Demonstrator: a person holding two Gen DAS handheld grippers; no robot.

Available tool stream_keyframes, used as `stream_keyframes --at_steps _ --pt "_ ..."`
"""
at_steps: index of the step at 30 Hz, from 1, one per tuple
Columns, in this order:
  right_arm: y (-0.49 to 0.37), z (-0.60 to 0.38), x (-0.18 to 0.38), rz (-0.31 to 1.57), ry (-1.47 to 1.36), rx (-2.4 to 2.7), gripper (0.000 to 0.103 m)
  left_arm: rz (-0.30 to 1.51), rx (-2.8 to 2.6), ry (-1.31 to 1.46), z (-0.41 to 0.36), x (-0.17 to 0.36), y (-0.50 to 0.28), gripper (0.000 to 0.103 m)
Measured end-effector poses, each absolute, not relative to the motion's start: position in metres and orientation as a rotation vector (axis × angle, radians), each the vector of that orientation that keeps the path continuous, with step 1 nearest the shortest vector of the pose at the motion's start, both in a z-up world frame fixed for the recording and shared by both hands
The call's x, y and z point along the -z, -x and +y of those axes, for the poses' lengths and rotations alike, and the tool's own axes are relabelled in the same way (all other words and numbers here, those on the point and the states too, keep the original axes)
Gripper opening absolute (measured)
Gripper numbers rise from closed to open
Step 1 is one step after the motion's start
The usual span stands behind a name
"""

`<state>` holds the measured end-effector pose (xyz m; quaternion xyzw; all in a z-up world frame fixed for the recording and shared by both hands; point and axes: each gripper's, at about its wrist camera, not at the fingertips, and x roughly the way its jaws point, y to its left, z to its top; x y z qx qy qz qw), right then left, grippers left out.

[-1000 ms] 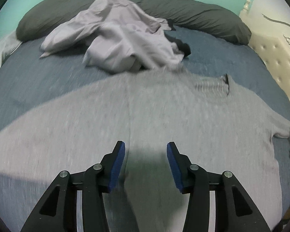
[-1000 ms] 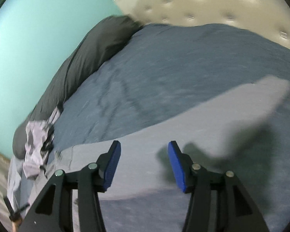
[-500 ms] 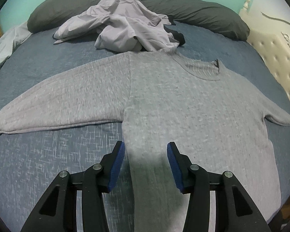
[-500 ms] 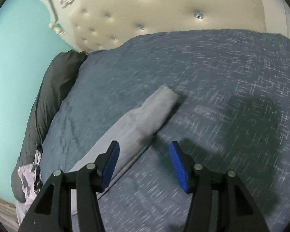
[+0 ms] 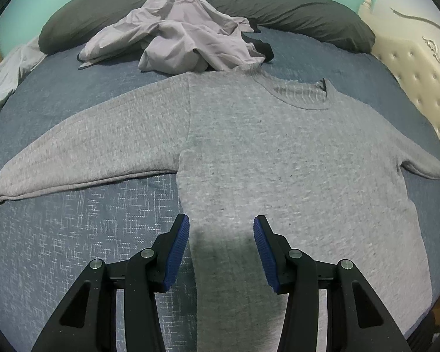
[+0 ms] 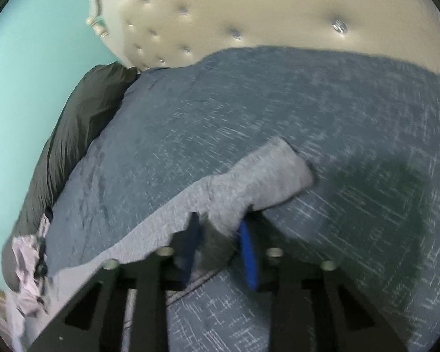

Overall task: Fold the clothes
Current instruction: 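Grasp the grey sweater sleeve cuff with the right gripper and lift it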

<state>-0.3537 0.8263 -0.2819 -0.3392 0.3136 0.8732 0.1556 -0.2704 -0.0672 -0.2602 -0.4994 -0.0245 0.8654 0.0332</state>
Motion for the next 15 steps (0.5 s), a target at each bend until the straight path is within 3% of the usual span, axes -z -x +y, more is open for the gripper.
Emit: stream_keyframes --at_steps 3,15 --pt "0.355 0.821 0.276 0.839 0.952 -2.533 0.011 -0.08 -2.655 1.543 -0.067 0.264 0.27 0.05" --pt "0.366 0.754 0.18 0.653 0.822 -2.81 0.009 -0.17 -2.685 1.468 -0.075 0.254 0.257 0.05"
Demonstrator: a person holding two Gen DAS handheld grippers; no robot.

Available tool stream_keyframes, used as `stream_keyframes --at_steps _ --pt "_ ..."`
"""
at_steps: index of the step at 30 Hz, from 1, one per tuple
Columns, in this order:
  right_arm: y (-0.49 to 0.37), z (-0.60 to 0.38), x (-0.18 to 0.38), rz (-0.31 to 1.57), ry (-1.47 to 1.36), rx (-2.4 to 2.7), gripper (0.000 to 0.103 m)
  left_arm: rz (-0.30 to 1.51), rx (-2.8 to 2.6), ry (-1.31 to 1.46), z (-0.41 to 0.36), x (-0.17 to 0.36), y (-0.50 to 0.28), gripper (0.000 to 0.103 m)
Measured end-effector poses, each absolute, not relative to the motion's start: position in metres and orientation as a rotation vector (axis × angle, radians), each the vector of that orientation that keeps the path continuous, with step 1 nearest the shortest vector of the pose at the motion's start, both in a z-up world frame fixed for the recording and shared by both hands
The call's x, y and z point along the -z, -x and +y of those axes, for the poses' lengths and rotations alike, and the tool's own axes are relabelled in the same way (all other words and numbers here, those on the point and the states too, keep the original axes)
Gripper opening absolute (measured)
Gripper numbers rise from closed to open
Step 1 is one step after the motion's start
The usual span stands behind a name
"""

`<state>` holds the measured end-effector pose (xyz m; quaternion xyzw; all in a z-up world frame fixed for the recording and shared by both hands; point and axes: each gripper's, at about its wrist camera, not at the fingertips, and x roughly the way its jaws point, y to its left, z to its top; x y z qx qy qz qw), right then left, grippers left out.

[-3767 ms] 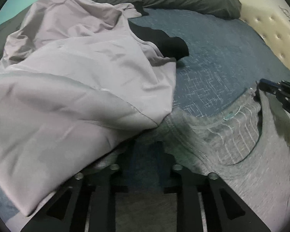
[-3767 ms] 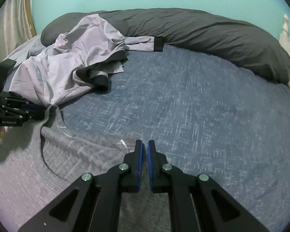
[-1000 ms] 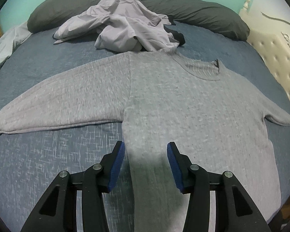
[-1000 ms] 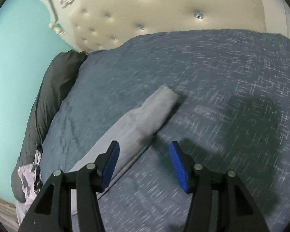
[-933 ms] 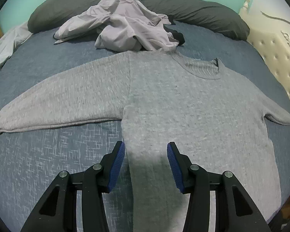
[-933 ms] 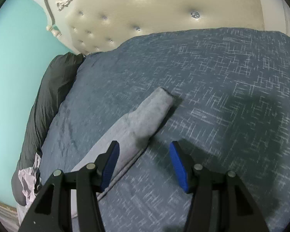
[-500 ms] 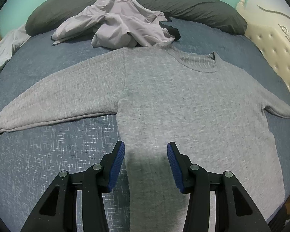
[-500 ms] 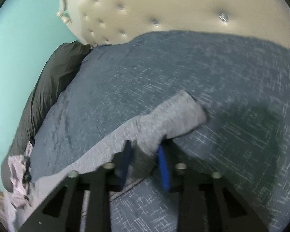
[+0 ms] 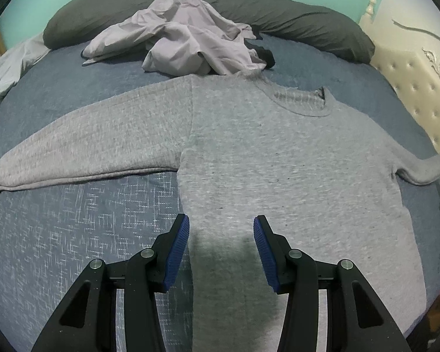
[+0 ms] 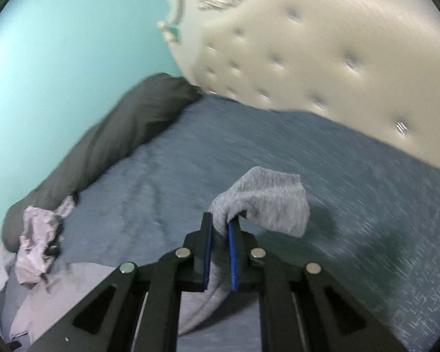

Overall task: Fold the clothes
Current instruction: 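Grasp the grey sweater sleeve cuff with the right gripper and lift it, then carry the sleeve across the sweater body with the right gripper and release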

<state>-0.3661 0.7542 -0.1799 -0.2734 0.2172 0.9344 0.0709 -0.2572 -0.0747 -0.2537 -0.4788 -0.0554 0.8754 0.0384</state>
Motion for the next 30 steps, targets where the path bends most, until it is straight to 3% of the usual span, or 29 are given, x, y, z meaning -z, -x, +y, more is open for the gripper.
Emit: stream_keyframes --at_steps 9,16,21,30 --pt "0.374 0.599 0.076 0.371 0.827 -3.151 0.009 -0.31 -2.678 1.374 -0.085 0.227 0.229 0.05" --pt "0.355 0.431 0.032 0.079 0.91 -3.409 0.009 -0.357 -2.652 1.3 -0.091 0.207 0.2 0.05" --pt "0.321 0.301 0.068 -0.256 1.11 -3.488 0.009 -0.446 -2.631 1.257 -0.104 0.202 0.178 0.05" --pt "0.257 0.163 0.21 -0.671 1.525 -3.402 0.009 -0.532 -2.592 1.246 -0.118 0.214 0.15 0.05"
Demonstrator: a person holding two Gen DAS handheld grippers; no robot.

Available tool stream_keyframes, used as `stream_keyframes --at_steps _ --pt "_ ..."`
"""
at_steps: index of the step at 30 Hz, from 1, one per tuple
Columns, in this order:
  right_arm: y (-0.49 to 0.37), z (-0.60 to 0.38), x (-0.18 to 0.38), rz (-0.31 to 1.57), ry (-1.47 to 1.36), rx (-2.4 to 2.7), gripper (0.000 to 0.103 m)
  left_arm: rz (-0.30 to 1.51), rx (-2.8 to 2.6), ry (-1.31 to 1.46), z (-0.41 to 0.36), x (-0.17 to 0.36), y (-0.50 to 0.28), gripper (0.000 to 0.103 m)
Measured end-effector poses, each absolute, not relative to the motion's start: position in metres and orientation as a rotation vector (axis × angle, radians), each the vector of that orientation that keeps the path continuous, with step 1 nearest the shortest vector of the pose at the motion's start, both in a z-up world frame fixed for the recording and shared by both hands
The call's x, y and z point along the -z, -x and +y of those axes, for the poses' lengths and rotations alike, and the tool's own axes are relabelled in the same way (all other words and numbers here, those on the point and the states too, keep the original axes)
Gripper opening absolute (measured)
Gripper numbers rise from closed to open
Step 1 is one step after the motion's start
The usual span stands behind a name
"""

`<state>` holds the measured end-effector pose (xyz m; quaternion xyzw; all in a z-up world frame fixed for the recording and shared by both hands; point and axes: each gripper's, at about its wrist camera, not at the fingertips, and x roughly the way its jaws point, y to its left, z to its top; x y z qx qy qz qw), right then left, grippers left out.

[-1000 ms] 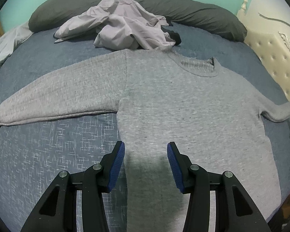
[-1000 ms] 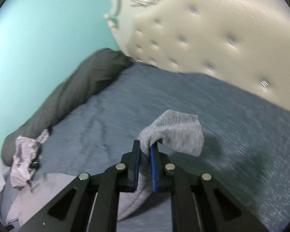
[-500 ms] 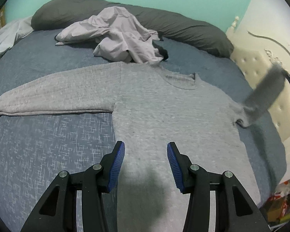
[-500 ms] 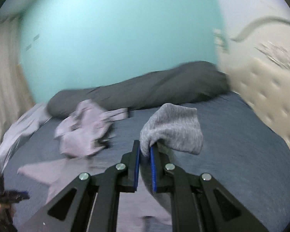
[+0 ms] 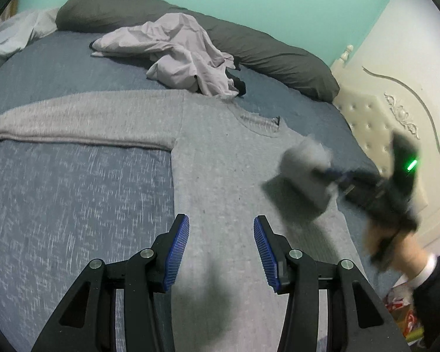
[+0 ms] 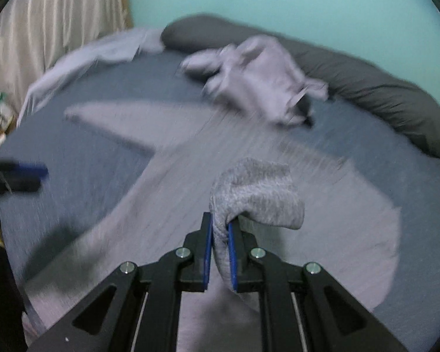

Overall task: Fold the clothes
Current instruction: 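Carry the sleeve across the sweater body with the right gripper and release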

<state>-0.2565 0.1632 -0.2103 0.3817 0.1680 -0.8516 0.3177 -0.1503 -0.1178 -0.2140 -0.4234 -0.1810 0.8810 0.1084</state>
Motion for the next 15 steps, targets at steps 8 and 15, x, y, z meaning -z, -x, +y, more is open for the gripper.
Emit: stream_keyframes --at_steps 8,15 --pt "0.234 0.146 0.253 0.351 -1.087 2.104 0.015 -0.572 -2.562 1.283 -0.119 0.234 0.148 0.051" --pt "0.217 0.164 0.241 0.181 -1.055 2.05 0.026 -0.589 -2.504 1.324 -0.106 0.251 0.157 0.051"
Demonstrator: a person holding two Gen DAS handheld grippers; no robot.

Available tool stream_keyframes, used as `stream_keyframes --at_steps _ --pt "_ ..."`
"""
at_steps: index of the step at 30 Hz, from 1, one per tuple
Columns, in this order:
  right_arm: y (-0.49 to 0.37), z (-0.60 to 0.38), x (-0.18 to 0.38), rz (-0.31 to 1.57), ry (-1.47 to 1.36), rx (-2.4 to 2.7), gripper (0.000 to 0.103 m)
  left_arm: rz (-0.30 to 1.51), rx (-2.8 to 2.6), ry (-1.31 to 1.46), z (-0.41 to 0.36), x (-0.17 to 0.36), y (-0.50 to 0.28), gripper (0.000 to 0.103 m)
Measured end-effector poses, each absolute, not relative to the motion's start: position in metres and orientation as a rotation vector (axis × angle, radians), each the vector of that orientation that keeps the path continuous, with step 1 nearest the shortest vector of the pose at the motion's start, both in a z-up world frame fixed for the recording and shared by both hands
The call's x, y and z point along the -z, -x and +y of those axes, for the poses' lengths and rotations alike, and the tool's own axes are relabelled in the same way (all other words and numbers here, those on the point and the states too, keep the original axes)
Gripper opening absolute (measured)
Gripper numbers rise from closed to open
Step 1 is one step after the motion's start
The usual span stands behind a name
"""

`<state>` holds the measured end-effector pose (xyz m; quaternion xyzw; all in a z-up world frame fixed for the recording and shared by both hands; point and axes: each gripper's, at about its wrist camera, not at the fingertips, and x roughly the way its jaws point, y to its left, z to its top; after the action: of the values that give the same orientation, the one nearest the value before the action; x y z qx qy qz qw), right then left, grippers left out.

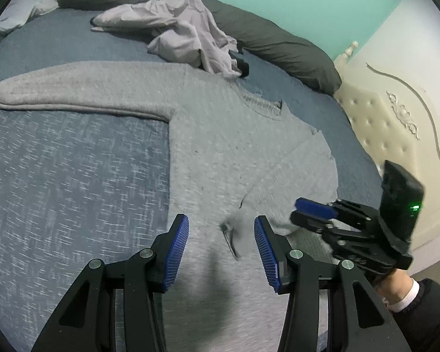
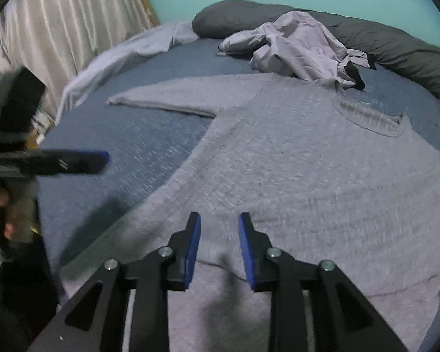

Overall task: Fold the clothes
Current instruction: 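Carry the sleeve across the sweater body with the right gripper and release, then grasp the sweater side fabric near the hem with the left gripper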

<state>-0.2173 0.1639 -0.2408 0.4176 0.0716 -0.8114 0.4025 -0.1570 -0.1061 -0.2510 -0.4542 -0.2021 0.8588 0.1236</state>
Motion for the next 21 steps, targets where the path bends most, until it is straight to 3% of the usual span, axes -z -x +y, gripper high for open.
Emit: stream_keyframes --at_steps 8,21 --pt "0.231 0.249 0.245 -0.214 -1.121 2.195 0.032 -0.538 -2.397 1.424 -0.074 0.286 0.179 0.055" --pt "0.227 0.327 0.283 -0.55 -1.156 2.25 0.037 -0.562 -2.416 1.441 -0.066 0.324 0.201 0.055"
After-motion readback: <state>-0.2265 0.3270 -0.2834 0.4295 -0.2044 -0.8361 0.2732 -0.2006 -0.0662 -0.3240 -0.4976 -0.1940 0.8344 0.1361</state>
